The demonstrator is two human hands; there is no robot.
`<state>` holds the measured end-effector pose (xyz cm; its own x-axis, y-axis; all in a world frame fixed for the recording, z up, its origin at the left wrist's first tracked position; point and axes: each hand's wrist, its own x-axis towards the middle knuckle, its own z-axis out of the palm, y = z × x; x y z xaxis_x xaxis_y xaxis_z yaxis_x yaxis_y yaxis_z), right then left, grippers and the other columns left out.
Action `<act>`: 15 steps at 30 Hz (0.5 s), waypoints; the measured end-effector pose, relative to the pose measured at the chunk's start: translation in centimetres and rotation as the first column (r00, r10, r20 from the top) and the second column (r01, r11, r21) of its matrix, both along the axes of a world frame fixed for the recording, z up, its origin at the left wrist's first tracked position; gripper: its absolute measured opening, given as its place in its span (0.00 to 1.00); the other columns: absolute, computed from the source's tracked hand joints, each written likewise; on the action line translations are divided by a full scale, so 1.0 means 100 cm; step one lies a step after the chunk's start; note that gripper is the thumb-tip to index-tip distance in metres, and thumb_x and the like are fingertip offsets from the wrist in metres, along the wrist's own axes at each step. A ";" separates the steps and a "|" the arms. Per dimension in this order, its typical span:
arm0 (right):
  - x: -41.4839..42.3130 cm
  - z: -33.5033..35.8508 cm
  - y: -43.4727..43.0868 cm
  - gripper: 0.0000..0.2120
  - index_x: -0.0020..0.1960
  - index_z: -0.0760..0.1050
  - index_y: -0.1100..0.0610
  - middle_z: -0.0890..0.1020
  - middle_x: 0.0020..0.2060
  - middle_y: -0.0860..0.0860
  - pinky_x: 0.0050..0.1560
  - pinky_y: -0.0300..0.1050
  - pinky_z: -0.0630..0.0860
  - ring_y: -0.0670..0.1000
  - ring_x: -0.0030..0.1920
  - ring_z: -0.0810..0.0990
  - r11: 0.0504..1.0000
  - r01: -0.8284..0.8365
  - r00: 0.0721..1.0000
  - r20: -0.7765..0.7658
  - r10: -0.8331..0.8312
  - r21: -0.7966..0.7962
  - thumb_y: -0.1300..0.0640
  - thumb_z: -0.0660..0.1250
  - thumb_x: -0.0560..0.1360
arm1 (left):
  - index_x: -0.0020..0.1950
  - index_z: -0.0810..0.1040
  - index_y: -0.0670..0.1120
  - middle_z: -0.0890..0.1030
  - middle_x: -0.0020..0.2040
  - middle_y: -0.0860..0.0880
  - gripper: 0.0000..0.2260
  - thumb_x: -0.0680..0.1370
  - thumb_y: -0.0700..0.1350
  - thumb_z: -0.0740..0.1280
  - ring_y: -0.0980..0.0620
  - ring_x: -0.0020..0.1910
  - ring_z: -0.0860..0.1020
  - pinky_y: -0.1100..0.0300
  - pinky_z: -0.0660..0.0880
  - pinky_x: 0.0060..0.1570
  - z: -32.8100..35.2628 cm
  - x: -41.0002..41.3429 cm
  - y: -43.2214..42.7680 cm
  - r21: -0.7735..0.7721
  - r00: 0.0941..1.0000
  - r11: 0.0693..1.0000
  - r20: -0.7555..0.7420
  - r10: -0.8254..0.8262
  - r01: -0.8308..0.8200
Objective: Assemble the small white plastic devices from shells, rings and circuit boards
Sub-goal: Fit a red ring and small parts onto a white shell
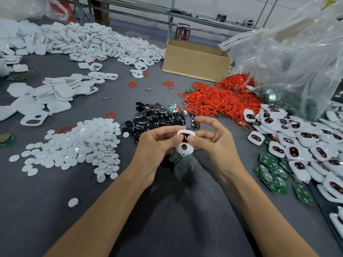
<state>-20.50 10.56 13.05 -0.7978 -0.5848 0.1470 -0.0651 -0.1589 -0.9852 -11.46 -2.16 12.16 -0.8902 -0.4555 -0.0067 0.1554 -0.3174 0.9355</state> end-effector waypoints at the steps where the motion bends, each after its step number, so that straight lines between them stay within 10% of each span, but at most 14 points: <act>1: 0.000 0.000 0.000 0.24 0.60 0.73 0.61 0.85 0.36 0.56 0.40 0.42 0.79 0.52 0.36 0.82 1.000 -0.008 1.000 0.003 0.008 -0.003 0.68 0.73 0.66 | 0.47 0.85 0.46 0.86 0.43 0.46 0.08 0.71 0.36 0.72 0.53 0.41 0.83 0.61 0.81 0.42 0.000 0.000 0.000 0.024 1.000 1.000 -0.008 -0.004 0.004; 15: 0.000 0.002 0.001 0.35 0.58 0.75 0.60 0.80 0.28 0.50 0.44 0.39 0.77 0.48 0.34 0.80 0.927 -0.199 0.917 0.273 0.291 -0.318 0.55 0.82 0.54 | 0.40 0.87 0.46 0.86 0.42 0.48 0.08 0.65 0.39 0.69 0.54 0.40 0.84 0.63 0.81 0.42 0.004 -0.001 -0.003 0.274 0.980 0.943 -0.117 -0.160 0.187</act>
